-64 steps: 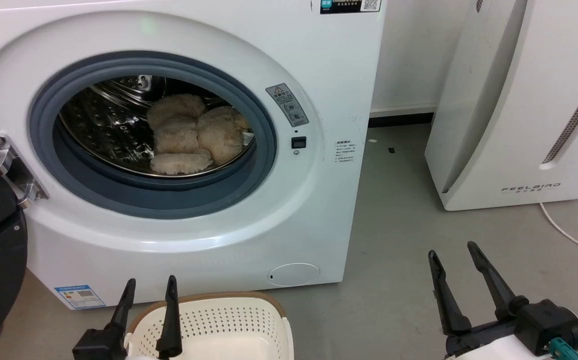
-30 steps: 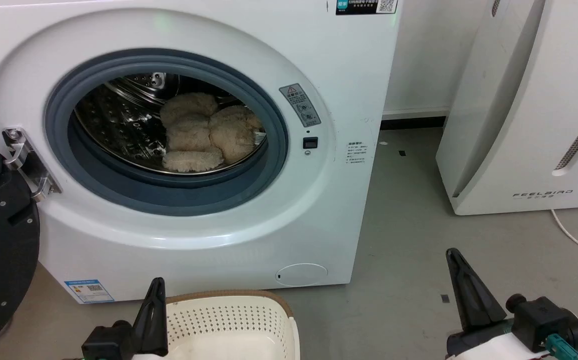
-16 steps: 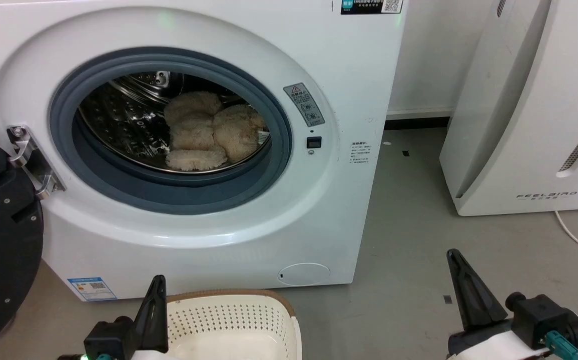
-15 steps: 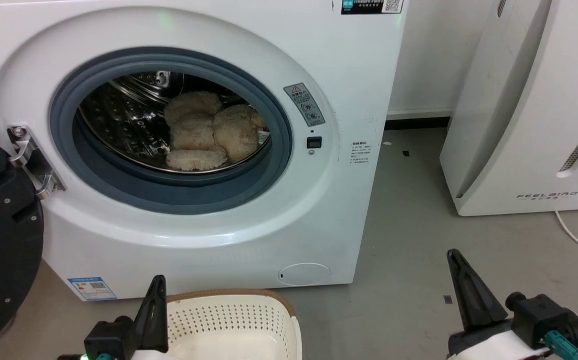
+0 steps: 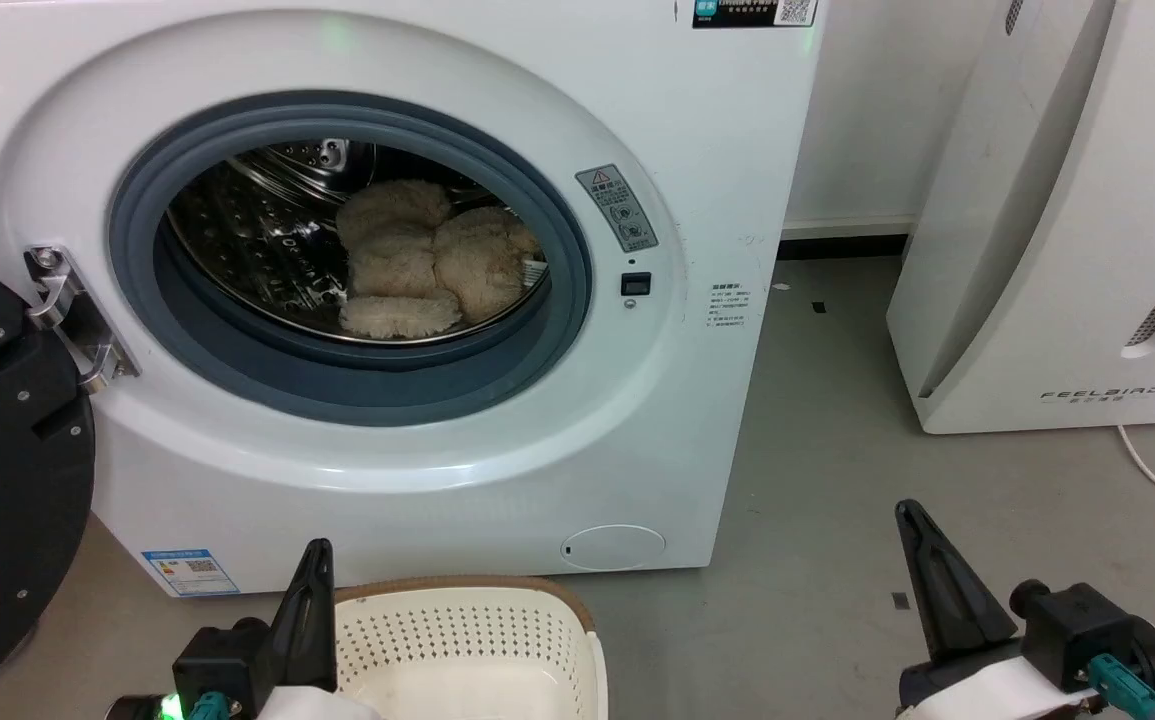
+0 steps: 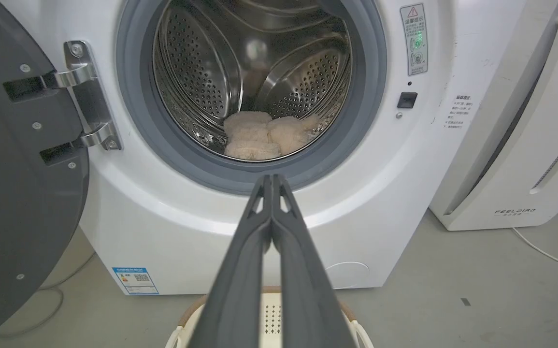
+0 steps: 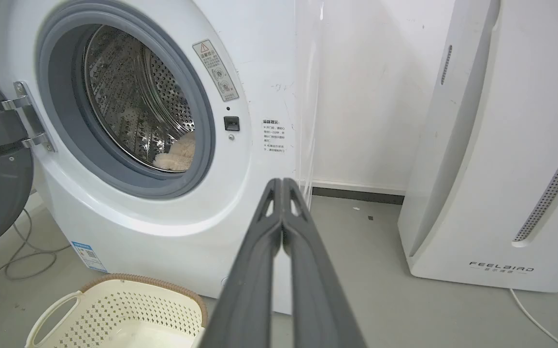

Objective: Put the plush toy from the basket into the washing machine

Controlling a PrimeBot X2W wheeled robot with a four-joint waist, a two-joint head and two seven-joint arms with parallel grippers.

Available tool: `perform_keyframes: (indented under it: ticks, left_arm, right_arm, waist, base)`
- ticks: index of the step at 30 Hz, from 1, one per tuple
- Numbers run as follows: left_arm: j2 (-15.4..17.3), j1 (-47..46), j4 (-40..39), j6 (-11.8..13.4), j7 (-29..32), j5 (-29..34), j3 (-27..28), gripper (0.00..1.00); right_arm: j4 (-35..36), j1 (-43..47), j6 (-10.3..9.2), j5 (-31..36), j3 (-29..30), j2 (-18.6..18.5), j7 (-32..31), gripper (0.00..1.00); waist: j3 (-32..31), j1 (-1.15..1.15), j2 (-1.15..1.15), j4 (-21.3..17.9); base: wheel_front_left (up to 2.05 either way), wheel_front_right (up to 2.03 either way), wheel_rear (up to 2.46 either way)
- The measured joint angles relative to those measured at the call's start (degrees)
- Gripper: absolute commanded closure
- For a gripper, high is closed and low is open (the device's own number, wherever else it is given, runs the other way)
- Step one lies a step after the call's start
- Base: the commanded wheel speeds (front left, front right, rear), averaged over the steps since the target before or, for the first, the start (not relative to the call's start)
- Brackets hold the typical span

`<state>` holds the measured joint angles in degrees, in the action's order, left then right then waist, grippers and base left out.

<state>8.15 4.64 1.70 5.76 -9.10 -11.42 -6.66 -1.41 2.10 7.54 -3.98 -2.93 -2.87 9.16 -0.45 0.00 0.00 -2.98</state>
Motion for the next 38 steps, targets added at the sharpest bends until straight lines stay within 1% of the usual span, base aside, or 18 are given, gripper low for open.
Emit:
perform_keyframes:
  ticks: [31,38]
  left_arm:
    - [-1.9,-1.3,-0.5,-2.0,3.6,4.4,2.5,1.0]
    - [-2.3,-1.6,-0.6,-2.8,4.4,5.3,3.1,1.0]
  right_arm:
    - [0.4,-0.3,0.0,1.9,1.0,0.0,-3.5,1.0]
    - [0.5,-0.4,0.0,2.0,1.3,0.0,-4.3,1.0]
  waist:
    - [0.2,0.0,0.0,1.2]
    - [0.2,0.0,0.0,1.5]
  base:
    - [0.0,0.0,0.0]
    - [0.0,0.0,0.0]
